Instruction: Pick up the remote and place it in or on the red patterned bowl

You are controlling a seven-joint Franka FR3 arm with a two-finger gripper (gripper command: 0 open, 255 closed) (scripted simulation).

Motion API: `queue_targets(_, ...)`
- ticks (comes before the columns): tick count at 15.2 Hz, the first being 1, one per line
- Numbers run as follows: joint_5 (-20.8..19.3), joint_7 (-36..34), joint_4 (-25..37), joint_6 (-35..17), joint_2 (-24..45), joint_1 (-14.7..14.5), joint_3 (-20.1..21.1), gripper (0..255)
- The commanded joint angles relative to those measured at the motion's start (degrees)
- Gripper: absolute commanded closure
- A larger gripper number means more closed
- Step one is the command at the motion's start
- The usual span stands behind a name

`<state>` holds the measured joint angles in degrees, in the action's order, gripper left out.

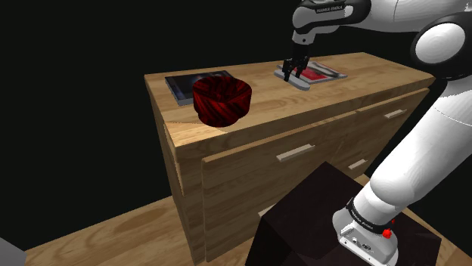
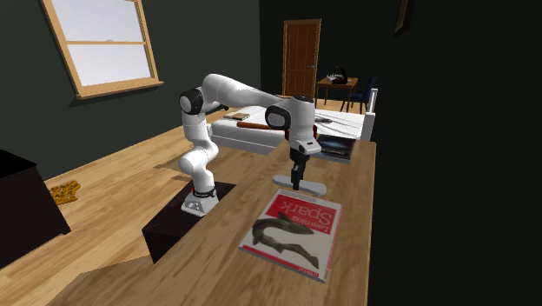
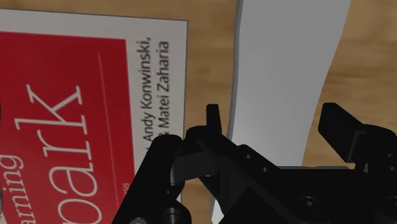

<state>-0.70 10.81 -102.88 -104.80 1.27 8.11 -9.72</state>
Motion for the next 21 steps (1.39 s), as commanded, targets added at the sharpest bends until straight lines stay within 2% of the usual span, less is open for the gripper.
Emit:
queue_targets(1, 0.0, 0.0, 0.0, 0.0, 0.0, 0.0, 0.0, 255)
queue_targets(7, 0.0, 0.0, 0.0, 0.0, 0.0, 0.0, 0.0, 255)
queue_targets(21, 0.2, 0.3, 11.8, 11.0, 0.9, 0.1, 0.0, 255)
